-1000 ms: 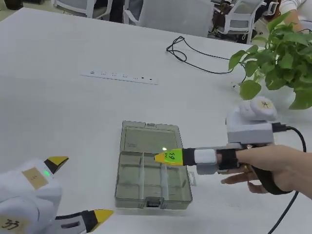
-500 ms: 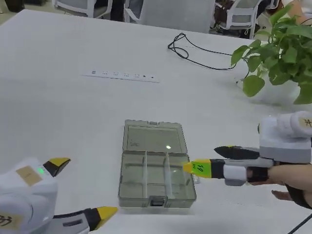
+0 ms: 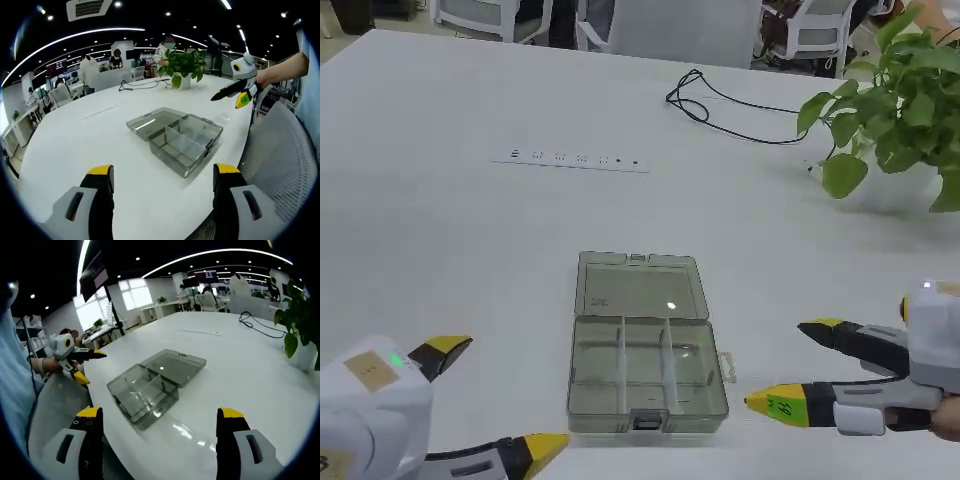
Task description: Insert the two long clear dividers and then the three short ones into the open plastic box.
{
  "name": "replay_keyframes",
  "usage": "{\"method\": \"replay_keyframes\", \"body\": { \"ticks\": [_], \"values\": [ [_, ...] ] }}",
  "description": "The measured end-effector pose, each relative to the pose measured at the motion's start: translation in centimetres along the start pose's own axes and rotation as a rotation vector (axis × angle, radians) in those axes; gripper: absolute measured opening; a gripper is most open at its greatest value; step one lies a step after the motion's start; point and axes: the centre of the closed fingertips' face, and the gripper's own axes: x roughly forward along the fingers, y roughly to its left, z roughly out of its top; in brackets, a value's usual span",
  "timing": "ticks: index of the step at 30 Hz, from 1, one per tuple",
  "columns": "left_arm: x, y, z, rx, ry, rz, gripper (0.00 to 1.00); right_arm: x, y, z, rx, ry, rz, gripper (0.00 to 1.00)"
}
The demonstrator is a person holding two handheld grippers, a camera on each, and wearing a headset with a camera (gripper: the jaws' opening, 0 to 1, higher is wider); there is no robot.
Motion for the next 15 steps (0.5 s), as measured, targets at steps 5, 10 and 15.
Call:
{"method": "replay_keyframes", "body": {
  "ticks": [5,10,15],
  "values": [
    [0.0,-0.1,-0.1,-0.010,0.002,-0.004,0.83,-0.7,-0.1,-0.3,-0.017,-0.006,-0.001,0.94],
    [0.0,0.0,-0.1,-0.020,0.001,-0.003,0.82,-1.5,-0.8,-1.0,-0.044,0.014,-0.013,0.94],
    [0.0,0.0,-0.1,-0.019,0.004,-0.002,0.82,-1.6,-1.0,-1.5,-0.085,0.047,-0.002,0.92]
  ]
}}
